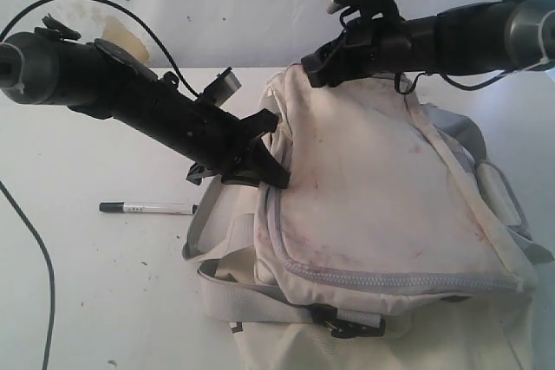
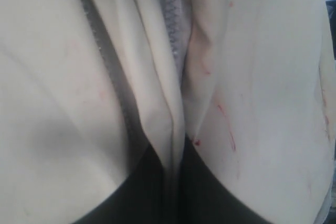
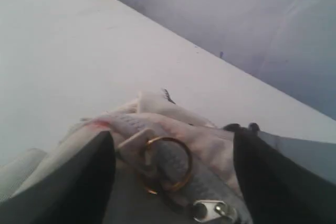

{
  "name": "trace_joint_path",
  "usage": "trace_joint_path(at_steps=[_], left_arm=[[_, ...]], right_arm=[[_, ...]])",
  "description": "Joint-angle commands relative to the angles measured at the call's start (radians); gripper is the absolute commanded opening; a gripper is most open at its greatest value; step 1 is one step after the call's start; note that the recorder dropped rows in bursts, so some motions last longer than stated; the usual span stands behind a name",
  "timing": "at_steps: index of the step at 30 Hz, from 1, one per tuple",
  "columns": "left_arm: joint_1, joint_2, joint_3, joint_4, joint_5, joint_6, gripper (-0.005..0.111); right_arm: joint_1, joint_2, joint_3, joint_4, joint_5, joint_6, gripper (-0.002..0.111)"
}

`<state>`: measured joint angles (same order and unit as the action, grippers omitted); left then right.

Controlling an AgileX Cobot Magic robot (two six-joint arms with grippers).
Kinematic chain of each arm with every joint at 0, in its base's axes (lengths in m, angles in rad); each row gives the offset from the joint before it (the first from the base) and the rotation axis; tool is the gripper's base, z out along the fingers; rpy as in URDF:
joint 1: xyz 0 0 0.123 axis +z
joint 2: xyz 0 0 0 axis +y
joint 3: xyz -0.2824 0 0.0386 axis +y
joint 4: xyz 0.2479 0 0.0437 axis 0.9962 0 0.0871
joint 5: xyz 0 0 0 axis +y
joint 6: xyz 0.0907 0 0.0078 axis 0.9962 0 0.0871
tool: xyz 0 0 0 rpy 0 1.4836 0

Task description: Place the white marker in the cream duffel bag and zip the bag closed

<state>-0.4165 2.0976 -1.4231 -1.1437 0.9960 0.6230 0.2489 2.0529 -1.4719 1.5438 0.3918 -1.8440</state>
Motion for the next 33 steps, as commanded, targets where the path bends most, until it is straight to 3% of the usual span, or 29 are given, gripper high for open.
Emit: trace_joint_path(at_steps=[1,5,12,15,24,27,30,33], left_arm=[[0.0,-0.015,0.003,0.001,0.0,0.009,0.0],[0.0,-0.015,0.001,0.001,0.0,0.009,0.01],[0.0,-0.015,0.001,0.001,0.007,0.009,0.063],[0.011,-0.015,0.001,0.008,0.021,0.009,0.072],[0.088,-0.099,0.001,0.076,0.018,0.009,0.073],[0.096,-0.14,-0.014,0.152,0.005,0.007,0.073],[0.089,-0.167,-0.06,0.287,0.002,-0.047,0.073],[0.086,-0.184,-0.109,0.323,-0.009,-0.046,0.073]], right_arm=[[-0.001,-0.03,-0.004,0.008,-0.049,0.12,0.064],[-0.001,-0.066,-0.004,0.005,-0.051,0.262,0.064],[-0.001,-0.114,-0.004,-0.165,-0.05,0.665,0.064],[-0.001,-0.118,-0.004,-0.302,-0.032,0.851,0.064],[-0.005,-0.12,-0.051,-0.889,0.227,1.44,0.064],[-0.024,-0.12,-0.101,-0.955,0.369,1.542,0.064],[-0.05,-0.12,-0.152,-0.953,0.5,1.556,0.062],[-0.084,-0.12,-0.187,-0.958,0.606,1.556,0.06]])
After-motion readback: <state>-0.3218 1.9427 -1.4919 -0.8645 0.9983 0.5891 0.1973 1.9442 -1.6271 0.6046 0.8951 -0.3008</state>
